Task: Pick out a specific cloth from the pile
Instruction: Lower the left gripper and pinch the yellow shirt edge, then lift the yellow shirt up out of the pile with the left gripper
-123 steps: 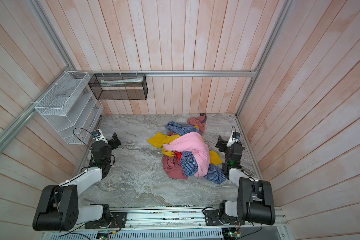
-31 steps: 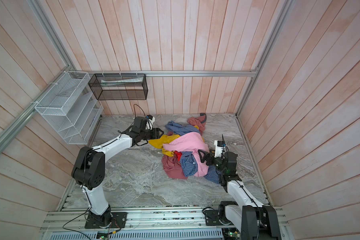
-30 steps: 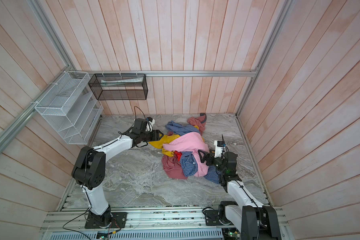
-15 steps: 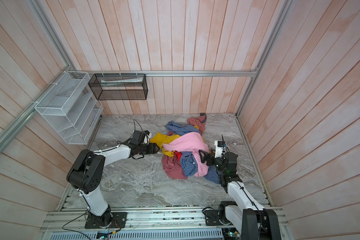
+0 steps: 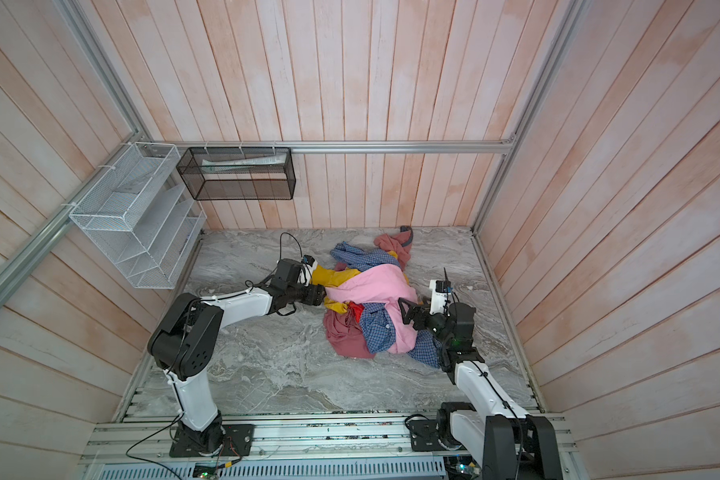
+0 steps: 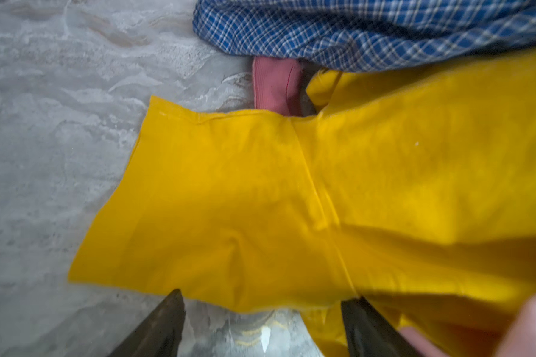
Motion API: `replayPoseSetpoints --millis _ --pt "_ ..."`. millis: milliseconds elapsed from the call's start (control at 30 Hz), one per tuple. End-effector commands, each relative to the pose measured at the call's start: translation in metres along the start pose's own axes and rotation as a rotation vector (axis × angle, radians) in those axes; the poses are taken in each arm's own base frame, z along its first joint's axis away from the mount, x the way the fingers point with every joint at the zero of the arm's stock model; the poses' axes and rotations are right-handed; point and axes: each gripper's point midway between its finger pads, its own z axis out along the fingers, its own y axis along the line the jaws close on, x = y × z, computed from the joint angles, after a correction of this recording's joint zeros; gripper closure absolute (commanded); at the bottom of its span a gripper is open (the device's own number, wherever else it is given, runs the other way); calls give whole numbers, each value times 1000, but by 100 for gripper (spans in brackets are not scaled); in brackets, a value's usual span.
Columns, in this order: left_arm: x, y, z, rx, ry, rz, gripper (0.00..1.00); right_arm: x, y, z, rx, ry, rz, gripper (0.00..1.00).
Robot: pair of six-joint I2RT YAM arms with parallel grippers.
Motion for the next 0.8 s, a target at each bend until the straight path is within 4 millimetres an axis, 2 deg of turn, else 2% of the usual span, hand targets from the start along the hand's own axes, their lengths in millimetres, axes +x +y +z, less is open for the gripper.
replayPoseSetpoints --millis 0,67,167,233,300,367,433,533,700,767 --pt "-18 -8 11 24 -68 111 23 -15 5 5 -13 -23 -21 2" --pt "-21 -14 14 55 -73 122 29 -18 8 8 -24 -28 -36 2" --pt "-27 -16 15 60 -86 122 52 -12 13 19 -33 -16 -50 2" --pt "-36 -18 8 61 -112 122 72 -3 16 28 -50 10 -66 2" --pt "-48 -21 -4 63 -148 134 85 6 13 38 -50 43 -58 2" --pt "-63 -25 -18 64 -188 154 93 9 4 46 -24 52 -42 7" --pt "-77 -29 -33 63 -219 171 99 10 -3 51 1 42 -10 10" --pt "-98 -34 -57 58 -265 192 100 11 -3 59 -12 61 21 14" --pt "-138 -43 -105 40 -378 212 100 15 -8 58 13 48 63 36" --pt "-153 -46 -123 35 -416 215 100 15 -7 54 14 35 71 36"
